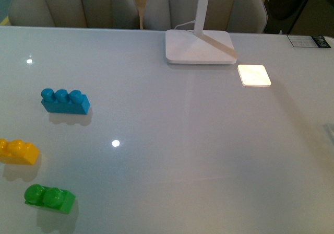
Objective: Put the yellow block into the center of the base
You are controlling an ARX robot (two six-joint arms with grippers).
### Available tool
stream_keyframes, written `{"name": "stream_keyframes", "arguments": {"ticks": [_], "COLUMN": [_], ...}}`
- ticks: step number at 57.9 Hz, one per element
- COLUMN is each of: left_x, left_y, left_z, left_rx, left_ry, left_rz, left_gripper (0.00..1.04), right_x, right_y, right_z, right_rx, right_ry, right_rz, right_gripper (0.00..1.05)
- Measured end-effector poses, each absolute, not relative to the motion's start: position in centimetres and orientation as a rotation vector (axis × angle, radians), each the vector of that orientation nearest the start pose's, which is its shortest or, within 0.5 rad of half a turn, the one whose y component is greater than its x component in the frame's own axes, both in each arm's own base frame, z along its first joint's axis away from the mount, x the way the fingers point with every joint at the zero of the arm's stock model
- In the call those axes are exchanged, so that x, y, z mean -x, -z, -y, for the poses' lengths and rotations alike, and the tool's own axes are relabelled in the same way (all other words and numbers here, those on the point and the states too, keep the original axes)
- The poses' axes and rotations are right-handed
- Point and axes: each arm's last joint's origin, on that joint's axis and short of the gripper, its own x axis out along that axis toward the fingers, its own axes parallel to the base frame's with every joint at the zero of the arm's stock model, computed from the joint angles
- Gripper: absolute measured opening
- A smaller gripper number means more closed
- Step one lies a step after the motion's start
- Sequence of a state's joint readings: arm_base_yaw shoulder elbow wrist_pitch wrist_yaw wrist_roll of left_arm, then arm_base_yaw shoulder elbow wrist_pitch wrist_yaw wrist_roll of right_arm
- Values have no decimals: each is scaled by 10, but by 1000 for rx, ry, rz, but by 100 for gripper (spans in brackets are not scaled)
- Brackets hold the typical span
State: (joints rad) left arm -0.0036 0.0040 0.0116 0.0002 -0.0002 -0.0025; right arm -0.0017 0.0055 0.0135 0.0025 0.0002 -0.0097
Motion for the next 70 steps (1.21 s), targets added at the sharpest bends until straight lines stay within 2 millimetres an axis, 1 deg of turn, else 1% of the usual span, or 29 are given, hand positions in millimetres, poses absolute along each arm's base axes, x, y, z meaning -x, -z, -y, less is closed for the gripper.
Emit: {"name": "stream_keyframes", "arguments": {"ticks": [59,60,61,63,64,65,70], "left_x": [-97,-97,-97,-97,-97,-97,-97], "left_y": [-167,-167,-167,-167,-167,-167,-167], "left_z": [0,0,0,0,0,0,0], "left_rx": [2,2,2,2,3,2,2], "left_ry": [3,3,3,3,2,2,3], "left_rz": [8,8,8,8,8,8,8], "left_gripper": [97,97,97,97,97,97,97], "right_x": [-97,-97,-98,-98,-98,-99,-104], "right_y": [-168,-168,-167,-167,-167,-165,-162], "right_z": [0,0,1,1,1,3,8], "right_rx": [10,6,-16,-44,-48,-48,-67], "right_ry": [2,13,53,149,172,241,299], "right_rz": [10,2,-42,-163,-192,-270,-349], "right_gripper": [96,96,96,96,96,96,96]}}
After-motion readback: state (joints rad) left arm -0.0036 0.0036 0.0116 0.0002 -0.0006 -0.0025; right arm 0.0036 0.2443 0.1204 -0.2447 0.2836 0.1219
